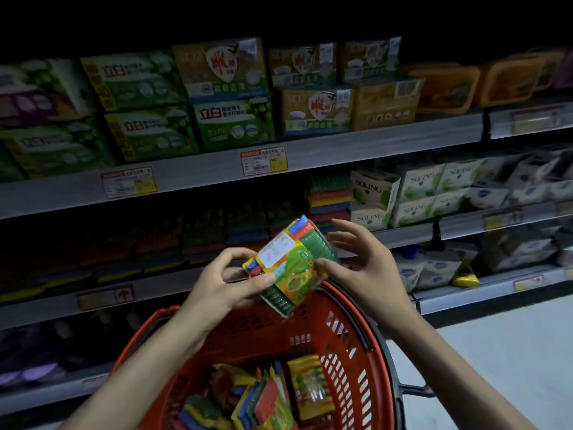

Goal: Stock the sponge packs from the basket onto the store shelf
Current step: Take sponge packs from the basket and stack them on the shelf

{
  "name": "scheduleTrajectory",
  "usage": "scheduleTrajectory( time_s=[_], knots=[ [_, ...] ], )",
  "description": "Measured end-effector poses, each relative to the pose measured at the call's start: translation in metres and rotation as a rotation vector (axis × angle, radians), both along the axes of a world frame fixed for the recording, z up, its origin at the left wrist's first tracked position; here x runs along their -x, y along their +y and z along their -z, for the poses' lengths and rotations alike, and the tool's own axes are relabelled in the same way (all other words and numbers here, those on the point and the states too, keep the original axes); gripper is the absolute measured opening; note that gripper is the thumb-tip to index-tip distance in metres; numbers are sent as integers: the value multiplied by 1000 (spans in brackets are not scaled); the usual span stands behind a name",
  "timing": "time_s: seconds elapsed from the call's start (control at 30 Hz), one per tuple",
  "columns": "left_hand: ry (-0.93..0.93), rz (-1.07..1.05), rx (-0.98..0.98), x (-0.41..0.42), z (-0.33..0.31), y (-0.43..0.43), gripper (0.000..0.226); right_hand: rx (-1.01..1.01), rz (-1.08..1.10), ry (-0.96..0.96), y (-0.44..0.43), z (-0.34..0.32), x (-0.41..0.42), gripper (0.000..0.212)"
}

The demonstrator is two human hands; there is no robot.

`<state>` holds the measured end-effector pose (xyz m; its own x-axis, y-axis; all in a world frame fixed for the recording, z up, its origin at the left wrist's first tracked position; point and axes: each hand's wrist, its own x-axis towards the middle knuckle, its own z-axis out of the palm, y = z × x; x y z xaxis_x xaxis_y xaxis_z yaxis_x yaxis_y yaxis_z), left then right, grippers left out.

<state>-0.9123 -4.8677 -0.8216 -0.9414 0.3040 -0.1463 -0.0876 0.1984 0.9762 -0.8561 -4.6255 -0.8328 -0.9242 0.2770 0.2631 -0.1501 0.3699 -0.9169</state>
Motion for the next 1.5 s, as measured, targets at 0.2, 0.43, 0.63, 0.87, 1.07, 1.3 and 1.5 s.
scheduleTrajectory(
  time_s=[0.2,0.43,0.63,0.87,1.07,1.3,1.5],
  knots=[
    [-225,-177,-349,-8,1,15,60,216,82,-99,-19,6,-3,34],
    [-251,-277,-431,-8,-3,32,54,334,36,-30,-45,4,-12,19],
    [-245,-394,-427,-6,-7,44,27,232,-8,-9,-59,9,-16,55],
    [-33,-587,-293,-2,-6,52,29,32,-24,-41,-68,2,-14,74],
    [210,-467,-222,-3,-6,60,17,91,29,-37,-56,2,3,76],
    [206,-413,-206,11,6,67,46,151,17,-28,-49,-2,23,78],
    [177,-442,-251,26,8,77,50,188,-16,-20,-40,-3,52,73]
  ],
)
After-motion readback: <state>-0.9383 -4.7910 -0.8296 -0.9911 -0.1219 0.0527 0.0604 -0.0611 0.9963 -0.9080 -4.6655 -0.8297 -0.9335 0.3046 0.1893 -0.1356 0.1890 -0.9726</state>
